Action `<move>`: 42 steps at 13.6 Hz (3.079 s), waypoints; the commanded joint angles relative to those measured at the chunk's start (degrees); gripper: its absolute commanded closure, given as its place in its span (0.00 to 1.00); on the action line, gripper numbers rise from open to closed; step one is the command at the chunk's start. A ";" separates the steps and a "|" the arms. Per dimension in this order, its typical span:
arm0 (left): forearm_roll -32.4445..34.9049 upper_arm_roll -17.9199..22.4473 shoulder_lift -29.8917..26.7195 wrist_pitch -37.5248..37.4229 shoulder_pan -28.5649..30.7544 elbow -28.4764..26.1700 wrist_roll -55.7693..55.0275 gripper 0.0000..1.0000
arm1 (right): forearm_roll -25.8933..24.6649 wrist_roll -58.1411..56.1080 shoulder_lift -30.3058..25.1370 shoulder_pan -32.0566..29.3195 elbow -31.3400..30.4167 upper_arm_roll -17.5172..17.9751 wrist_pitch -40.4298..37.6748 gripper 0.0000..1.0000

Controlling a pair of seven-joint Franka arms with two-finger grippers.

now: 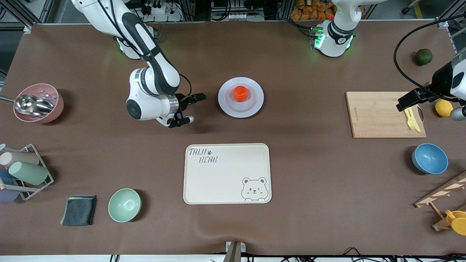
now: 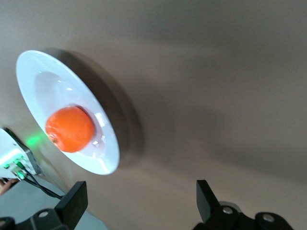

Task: Place orange and plate with both arms
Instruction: 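Retract the left gripper while the right gripper reaches the plate rim, then close the right gripper on the plate rim and lift the plate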

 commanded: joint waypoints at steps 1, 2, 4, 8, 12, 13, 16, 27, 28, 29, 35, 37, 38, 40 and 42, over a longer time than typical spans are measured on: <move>-0.94 0.99 -1.79 -1.63 -0.62 -0.31 1.93 0.00 | 4.08 -0.29 1.38 3.58 -0.27 -0.47 3.20 0.00; -1.98 1.07 -1.62 -1.55 -0.01 -0.49 2.19 0.00 | 4.87 -0.29 2.08 4.19 -0.27 -0.47 3.73 0.00; -2.79 1.07 -1.53 -1.55 0.08 -0.75 2.02 0.00 | 5.67 -0.29 2.35 5.08 -1.67 -0.39 5.92 0.00; -2.79 0.99 -1.70 -1.55 0.08 -0.66 2.10 0.00 | 10.22 -0.38 2.26 5.60 -2.99 -0.04 6.46 0.00; -2.79 0.90 -1.79 -1.55 0.08 -0.66 2.10 0.00 | 15.77 -0.47 2.44 6.92 -3.87 2.42 10.58 0.00; -2.79 0.90 -1.79 -1.55 0.08 -0.66 2.10 0.00 | 16.56 -0.56 2.53 7.10 -4.22 3.12 11.63 0.00; -2.87 0.90 -1.70 -1.55 0.08 -0.75 2.10 0.00 | 19.02 -1.78 3.75 7.10 -4.31 4.71 14.19 0.00; -2.79 0.72 -1.70 -1.64 0.00 -0.93 1.40 0.00 | 36.33 -15.58 6.31 8.15 -5.81 5.06 14.28 0.00; -2.79 0.72 -1.70 -1.64 0.08 -0.93 1.49 0.00 | 37.82 -16.28 6.66 8.59 -5.81 5.06 14.28 0.00; -2.79 0.72 -1.70 -1.64 0.00 -0.93 1.40 0.00 | 38.88 -16.72 6.75 8.68 -5.72 5.15 14.28 0.00; -2.79 0.72 -1.70 -1.64 0.08 -0.75 1.14 0.00 | 41.44 -17.25 6.75 9.03 -5.37 7.08 15.69 0.08; -2.79 0.72 -1.79 -1.64 0.08 -0.66 1.14 0.00 | 41.70 -18.05 6.83 8.68 -5.37 7.08 15.86 0.83; -2.79 0.72 -1.79 -1.64 0.08 -0.66 1.14 0.00 | 41.88 -18.13 7.01 8.51 -5.46 7.08 15.86 1.00; -2.79 0.90 -1.79 -1.64 0.17 -0.66 1.31 0.00 | 41.88 -18.22 7.01 8.42 -5.46 7.08 15.86 1.00; -2.79 0.99 -1.79 -1.64 0.08 -0.75 1.31 0.00 | 41.88 -18.31 7.01 8.42 -5.46 7.08 15.86 1.00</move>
